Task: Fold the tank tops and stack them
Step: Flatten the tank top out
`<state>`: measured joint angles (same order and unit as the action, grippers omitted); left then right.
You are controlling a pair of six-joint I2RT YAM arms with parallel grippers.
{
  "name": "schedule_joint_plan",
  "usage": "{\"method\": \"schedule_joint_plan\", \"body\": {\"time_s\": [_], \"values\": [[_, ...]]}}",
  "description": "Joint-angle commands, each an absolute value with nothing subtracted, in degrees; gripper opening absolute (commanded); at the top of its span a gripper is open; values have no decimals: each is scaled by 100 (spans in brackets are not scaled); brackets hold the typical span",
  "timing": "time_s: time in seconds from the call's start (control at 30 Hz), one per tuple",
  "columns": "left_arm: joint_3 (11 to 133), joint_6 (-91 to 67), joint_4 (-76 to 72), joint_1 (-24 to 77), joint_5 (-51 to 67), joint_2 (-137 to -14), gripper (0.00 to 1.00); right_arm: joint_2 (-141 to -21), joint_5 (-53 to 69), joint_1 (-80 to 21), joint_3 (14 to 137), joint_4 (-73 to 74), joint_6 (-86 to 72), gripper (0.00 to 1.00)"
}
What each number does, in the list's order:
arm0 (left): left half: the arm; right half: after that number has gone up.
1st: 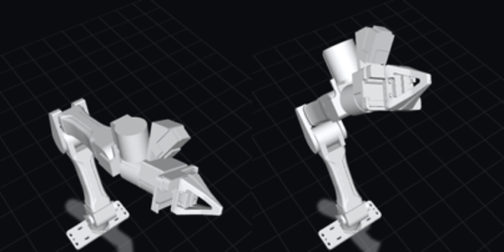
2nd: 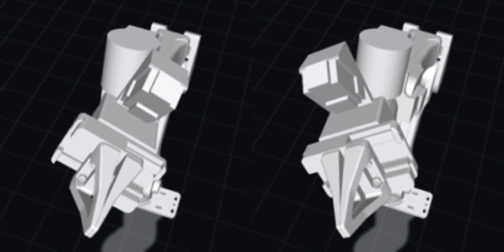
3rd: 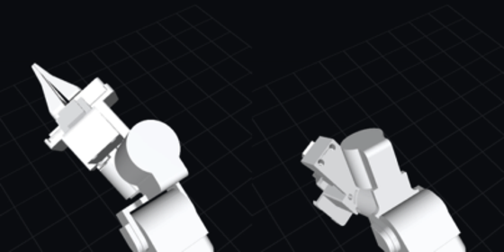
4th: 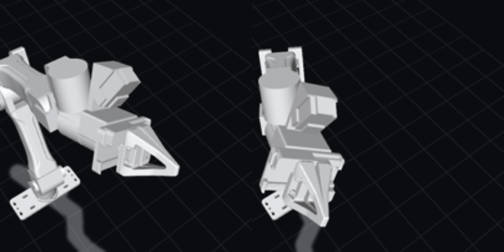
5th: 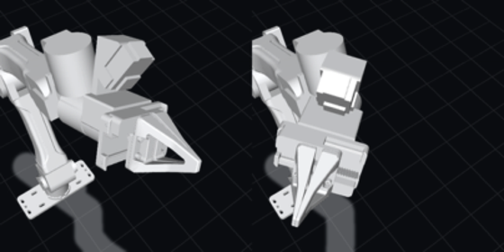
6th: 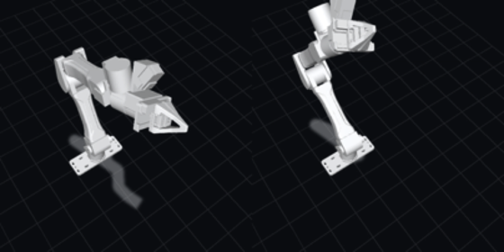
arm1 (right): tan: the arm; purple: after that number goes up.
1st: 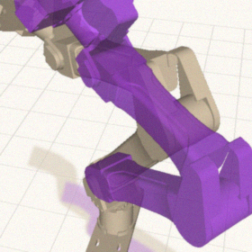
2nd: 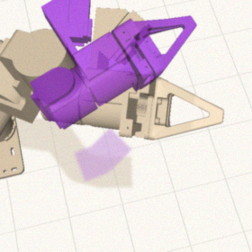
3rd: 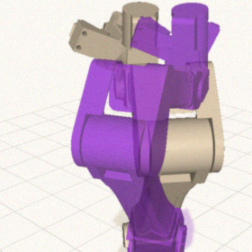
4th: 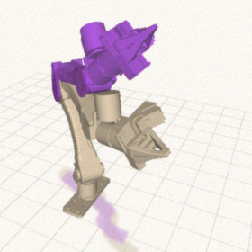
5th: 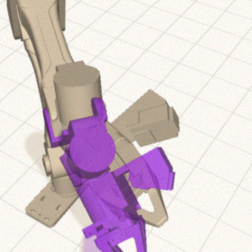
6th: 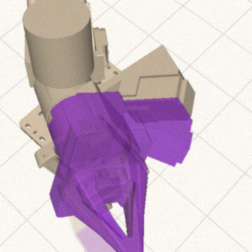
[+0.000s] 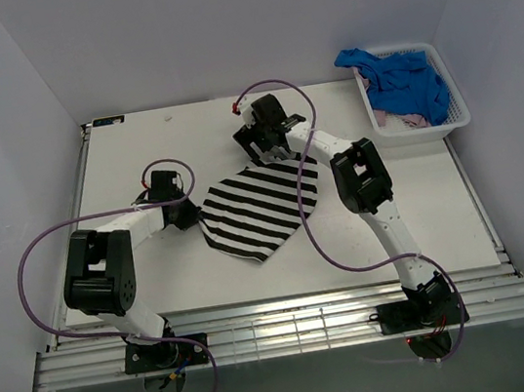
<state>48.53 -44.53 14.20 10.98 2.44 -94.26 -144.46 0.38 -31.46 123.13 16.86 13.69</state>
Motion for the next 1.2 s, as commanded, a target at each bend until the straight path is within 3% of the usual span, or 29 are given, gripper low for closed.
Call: {"method": "schedule_joint_plan", "body": {"time_s": [0.0,0.07,0.1,0.17,0.2,0.27,0.3,0.33,0.53,0.63,0.87,1.17], "values": [[4843,-4315,1925,1116,132,-9492,0,-14607,-333,-3120,12489,1380,1310,93],[4878,-4324,1942,1108,88,-9466,0,-14660,-421,-3120,12480,1389,1318,87],[4895,-4324,1942,1116,88,-9457,0,-14695,-500,-3111,12472,1363,1301,76],[4939,-4307,1986,1116,88,-9457,0,-14756,-597,-3111,12524,1380,1266,64],[4983,-4307,1995,1116,88,-9466,0,-14748,-737,-3111,12551,1336,1257,50],[5045,-4280,2039,1116,-166,-9466,0,-14765,-791,-3103,12568,1222,1239,38],[5106,-4272,2065,1108,-219,-9466,0,-14757,-835,-3085,12647,1222,1231,17],[5159,-4263,2083,1107,-272,-9457,0,-14731,-905,-3094,12665,1187,1213,8],[5878,-4087,2398,1108,-878,-9151,0,-14081,-1169,-2962,12578,748,792,8],[6221,-4025,2496,1116,-1335,-8808,0,-13186,-1195,-2804,11940,370,335,8],[6477,-3876,2619,1116,-1977,-7279,0,-10201,-1643,-2400,9655,-500,-307,8],[6987,-3788,2839,1107,-2715,-5002,0,-7141,-2890,-2136,8148,-589,-449,8]]}}
